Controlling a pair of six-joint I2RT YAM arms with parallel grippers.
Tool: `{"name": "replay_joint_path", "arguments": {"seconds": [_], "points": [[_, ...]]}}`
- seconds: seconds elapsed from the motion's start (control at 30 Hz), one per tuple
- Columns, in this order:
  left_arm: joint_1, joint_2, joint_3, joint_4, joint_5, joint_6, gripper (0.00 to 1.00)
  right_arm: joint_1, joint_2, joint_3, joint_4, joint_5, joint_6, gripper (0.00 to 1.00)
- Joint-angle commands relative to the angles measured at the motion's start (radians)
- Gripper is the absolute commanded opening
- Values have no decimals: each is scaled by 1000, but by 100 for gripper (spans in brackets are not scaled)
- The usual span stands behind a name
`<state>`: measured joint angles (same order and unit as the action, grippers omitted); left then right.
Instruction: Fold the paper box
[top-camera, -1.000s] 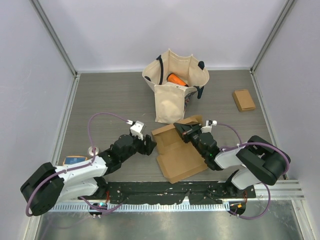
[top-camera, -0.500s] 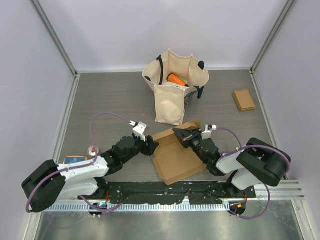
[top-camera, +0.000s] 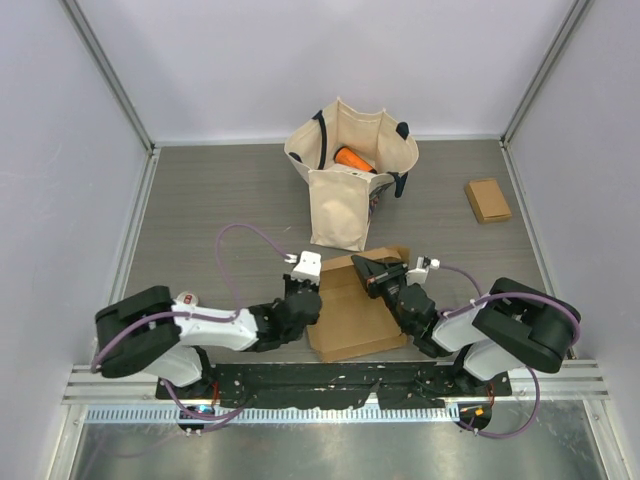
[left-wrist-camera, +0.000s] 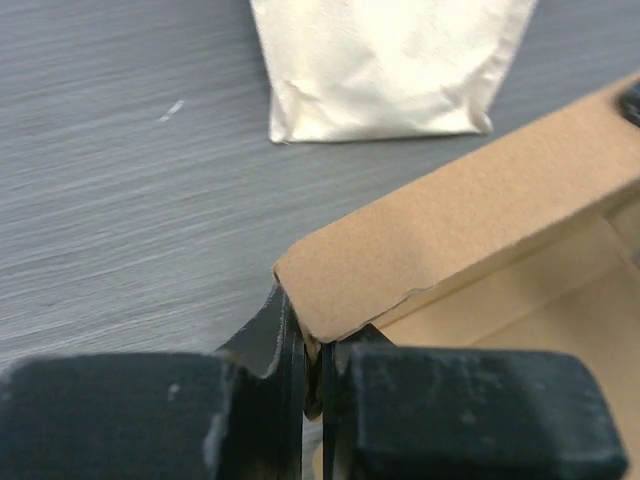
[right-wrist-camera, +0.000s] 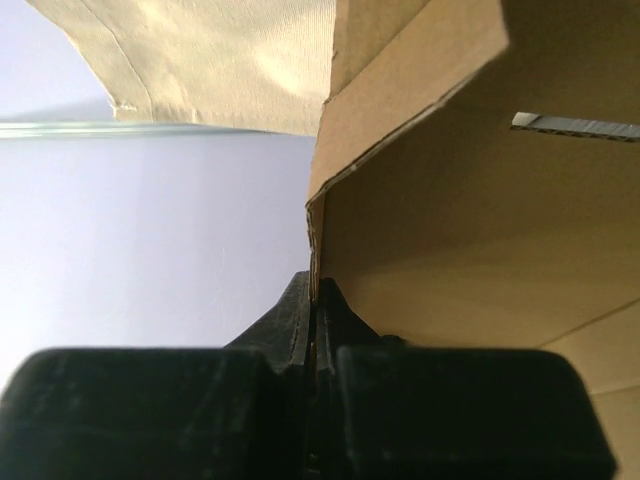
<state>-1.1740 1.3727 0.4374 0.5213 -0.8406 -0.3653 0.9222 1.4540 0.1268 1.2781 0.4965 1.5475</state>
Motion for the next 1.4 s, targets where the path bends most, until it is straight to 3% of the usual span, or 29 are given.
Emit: {"name": "replay_joint_path", "arguments": {"seconds": [0.0,0.17,0.27,0.5,0.57,0.8,1.03,1.1,1.2,1.3,1.37], "points": [[-29,158,148,-228,-377,-81,0,63,3,14,40,17,10,1],[-29,187,162,-205,-321,-22,0,75,-32,25,-6,17,-21,1],[-29,151,94,-42,-114,129,2,75,-82,14,-84,33,-10,1],[-23,-29,-14,-36,132,108,44,64,-132,31,-144,36,-26,1],[-21,-93,-41,-59,187,80,50,61,-129,24,-138,31,-23,1],[-15,-260,-146,-58,282,52,55,50,-127,13,-128,20,-13,1],[-9,-539,-270,-78,368,40,72,35,-124,20,-132,-4,-13,1],[-10,-618,-279,-157,353,28,72,33,-116,19,-126,-12,-10,1],[-7,-753,-293,-281,308,16,62,32,-101,16,-109,-15,-3,1],[-3,-807,-306,-311,250,-33,39,29,-89,16,-97,-21,2,1],[-1,-785,-272,-366,182,-67,34,29,-84,14,-91,-21,2,1]]}}
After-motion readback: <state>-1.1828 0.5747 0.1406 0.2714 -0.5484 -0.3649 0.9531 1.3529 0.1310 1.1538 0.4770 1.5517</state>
